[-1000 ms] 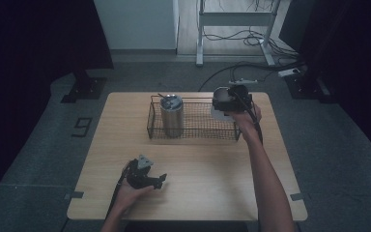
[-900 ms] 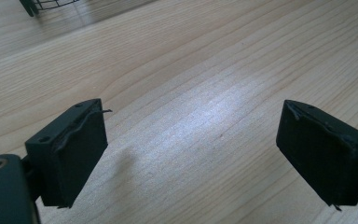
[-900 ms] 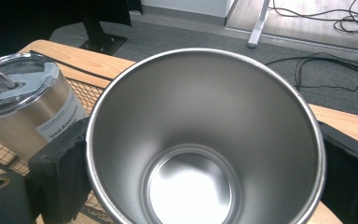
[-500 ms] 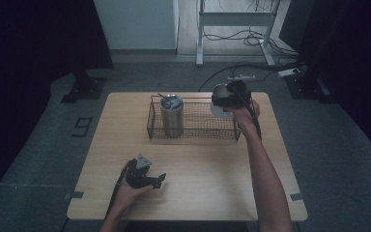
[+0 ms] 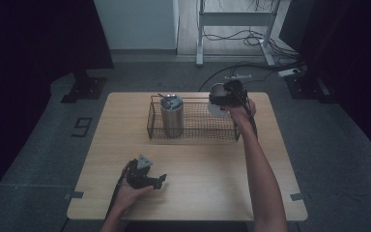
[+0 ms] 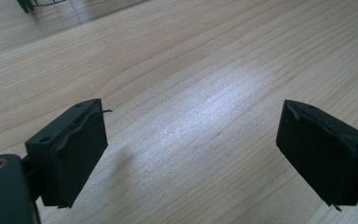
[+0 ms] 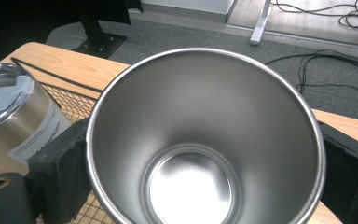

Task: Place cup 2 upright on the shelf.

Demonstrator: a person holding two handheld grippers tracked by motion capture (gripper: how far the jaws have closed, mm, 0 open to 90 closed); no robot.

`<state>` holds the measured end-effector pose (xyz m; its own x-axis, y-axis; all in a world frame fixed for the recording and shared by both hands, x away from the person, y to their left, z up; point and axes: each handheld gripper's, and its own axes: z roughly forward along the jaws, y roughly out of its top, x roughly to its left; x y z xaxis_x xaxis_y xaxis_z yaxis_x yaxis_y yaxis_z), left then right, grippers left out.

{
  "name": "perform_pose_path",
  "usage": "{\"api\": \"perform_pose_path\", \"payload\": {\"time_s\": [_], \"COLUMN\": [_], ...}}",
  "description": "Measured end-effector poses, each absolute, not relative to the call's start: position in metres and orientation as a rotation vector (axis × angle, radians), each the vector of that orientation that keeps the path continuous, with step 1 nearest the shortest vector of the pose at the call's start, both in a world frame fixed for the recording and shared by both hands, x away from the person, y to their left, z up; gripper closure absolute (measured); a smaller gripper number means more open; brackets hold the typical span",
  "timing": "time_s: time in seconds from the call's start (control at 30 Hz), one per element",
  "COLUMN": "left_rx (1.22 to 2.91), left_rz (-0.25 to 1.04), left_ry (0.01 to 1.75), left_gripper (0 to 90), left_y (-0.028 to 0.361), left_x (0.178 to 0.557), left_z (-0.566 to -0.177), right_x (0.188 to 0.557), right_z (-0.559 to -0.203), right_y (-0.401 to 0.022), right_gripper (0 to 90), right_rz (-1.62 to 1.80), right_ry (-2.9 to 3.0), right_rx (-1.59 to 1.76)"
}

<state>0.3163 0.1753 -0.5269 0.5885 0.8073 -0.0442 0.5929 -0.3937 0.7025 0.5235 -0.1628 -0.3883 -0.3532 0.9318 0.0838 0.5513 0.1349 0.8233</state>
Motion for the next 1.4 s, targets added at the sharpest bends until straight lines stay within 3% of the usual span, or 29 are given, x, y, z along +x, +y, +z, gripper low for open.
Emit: {"api": "perform_pose_path", "payload": {"time_s": [0.67,1.4], "left_rx": [2.143,2.159], "left_rz": [0.383,0.381], "left_ry": [1.113,1.109], "left_gripper": [8.7,8.8], "left_y": [0.175,0.173], "left_x": [0.317,0.317], "left_z": [-0.531,-0.534], "right_x": [0.547,0.543], "right_z": [-0.404,-0.422], "right_y": [-0.158,-0.155], "right_gripper": [6.3,6.3], "right_rz": [1.067,1.058], "right_ry": [1.986,2.009], "right_rx": [1.454,1.472]}}
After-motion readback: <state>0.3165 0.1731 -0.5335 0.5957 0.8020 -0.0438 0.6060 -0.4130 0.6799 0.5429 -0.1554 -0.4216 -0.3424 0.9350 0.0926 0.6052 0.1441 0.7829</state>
